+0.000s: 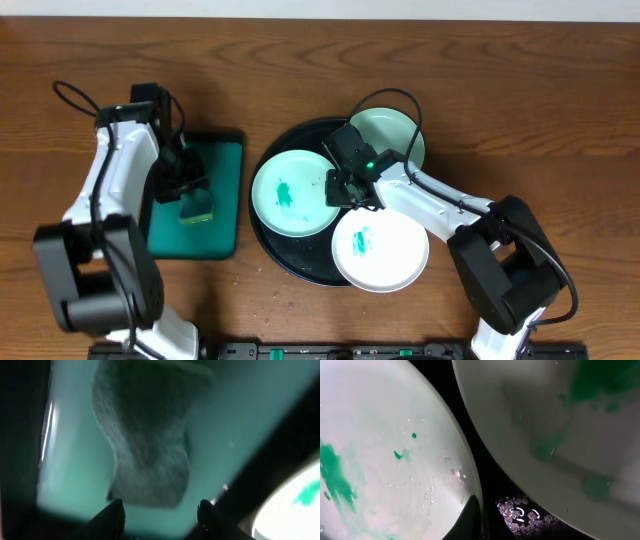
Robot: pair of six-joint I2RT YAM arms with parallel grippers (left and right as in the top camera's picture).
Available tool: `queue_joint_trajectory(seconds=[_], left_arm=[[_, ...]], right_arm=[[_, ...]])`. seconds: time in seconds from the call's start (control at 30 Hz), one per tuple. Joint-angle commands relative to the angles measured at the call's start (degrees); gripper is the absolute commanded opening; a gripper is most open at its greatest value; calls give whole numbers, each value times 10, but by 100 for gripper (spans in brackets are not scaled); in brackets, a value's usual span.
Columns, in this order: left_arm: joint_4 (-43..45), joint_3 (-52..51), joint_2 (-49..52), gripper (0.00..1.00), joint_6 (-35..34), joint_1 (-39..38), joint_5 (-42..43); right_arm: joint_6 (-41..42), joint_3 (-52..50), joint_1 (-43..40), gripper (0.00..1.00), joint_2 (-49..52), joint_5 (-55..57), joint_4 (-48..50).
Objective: Clean dirty plates on tray and stack at the side
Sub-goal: 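Grasp the green sponge with the left gripper and lift it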
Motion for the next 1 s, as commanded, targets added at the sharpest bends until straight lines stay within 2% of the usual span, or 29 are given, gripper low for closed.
queue_joint_trajectory(seconds=[0.0,0.1,0.37,0.5,0.6,0.67,0.7,0.77,0.97], left_arm=[[9,-5,31,46,-27,20,-7],[15,-5,45,42,-26,29,-8],[35,-6,90,42,-3,34,-7],[46,-6,114,36,0,34,-2],[54,-6,125,36,-1,34,9],[50,-6,124,20,-1,34,18],[47,-6,124,19,-1,34,28],[49,-6,124,7,0,34,38],[46,-1,111,7,0,34,38]], right_arm=[[-16,-2,10,1,-1,-6,-5],[-18,-2,10,1,-1,-5,-7],[-18,-2,10,1,-1,-6,-14],[-18,-2,10,1,-1,-6,-21],[-18,-2,10,1,-1,-6,-24],[-18,-2,10,1,-1,-6,-25],[-18,-2,10,1,-1,-5,-25],[-18,-2,10,1,-1,-5,-26],[-18,-2,10,1,-1,-6,-31]])
